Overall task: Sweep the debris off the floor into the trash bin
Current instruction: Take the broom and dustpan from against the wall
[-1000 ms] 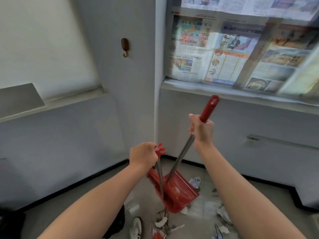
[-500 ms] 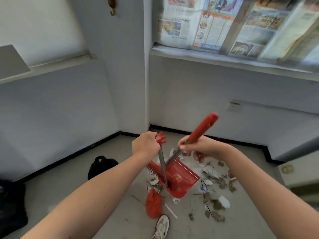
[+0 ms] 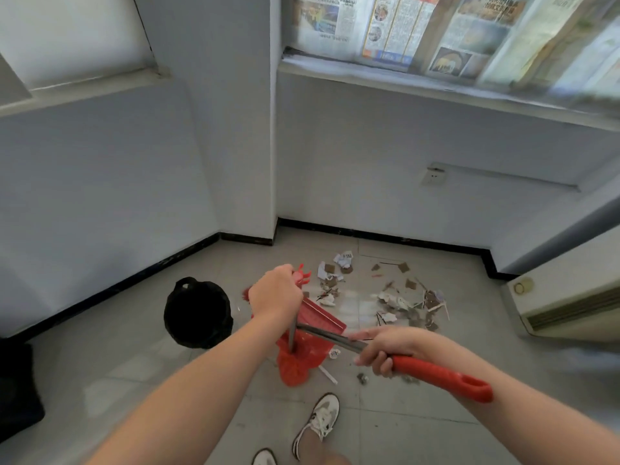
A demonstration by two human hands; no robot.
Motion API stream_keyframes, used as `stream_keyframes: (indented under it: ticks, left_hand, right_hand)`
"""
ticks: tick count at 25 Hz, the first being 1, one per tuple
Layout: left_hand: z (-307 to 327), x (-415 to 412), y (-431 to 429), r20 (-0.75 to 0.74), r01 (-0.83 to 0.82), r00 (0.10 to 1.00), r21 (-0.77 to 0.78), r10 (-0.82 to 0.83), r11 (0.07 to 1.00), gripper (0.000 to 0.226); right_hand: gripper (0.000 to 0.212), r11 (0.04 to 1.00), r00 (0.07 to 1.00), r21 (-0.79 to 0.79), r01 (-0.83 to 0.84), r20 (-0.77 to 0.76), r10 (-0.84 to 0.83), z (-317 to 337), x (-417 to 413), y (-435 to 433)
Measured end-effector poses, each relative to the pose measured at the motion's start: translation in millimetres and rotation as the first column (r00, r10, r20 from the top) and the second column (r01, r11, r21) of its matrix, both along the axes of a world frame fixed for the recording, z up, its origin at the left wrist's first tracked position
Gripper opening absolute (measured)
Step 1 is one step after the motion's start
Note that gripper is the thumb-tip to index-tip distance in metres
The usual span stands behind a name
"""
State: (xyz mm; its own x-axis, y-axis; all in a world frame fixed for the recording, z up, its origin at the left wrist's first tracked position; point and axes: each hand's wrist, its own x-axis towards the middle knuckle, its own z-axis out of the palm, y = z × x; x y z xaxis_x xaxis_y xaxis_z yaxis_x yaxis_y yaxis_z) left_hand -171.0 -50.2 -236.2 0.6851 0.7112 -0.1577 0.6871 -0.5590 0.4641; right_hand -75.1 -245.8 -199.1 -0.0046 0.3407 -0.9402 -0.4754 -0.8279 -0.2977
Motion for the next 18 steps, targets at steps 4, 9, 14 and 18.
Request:
stream_keyframes:
  ticks: [4,9,14,18]
  left_hand:
    - [-1.1,1.3,0.9,-0.021,-0.173,0.985,-0.196,0.172,0.965,0.009]
    - [3.4,36.1,-0.8,0.003,-0.184,0.937,-0.843,0.348,0.505,0.016]
    - [-6.4,85.3,-2.7,-0.023,-0.168,0.97,-0.781,0.242,0.601,0.011]
    - [-20.1,133.9,-34.8,-0.081,-0.006,0.996,-0.532,-0.044,0.847,0.021]
  right_hand:
    - [0.055,1.0,0.996,0.02,-0.012,0.083,0.011,11.6,12.5,12.4]
    - [0.071,0.998,0.807,-0.053,-0.036,0.588,0.061,-9.4,34.3,-29.4]
    - [0.018,0.989,0.775,-0.111,0.102,0.632,-0.009,-61.8,92.3,-75.8]
    - [0.01,0.977,0.76,-0.079,0.197,0.643,-0.101,-97.8,175.4,-71.0]
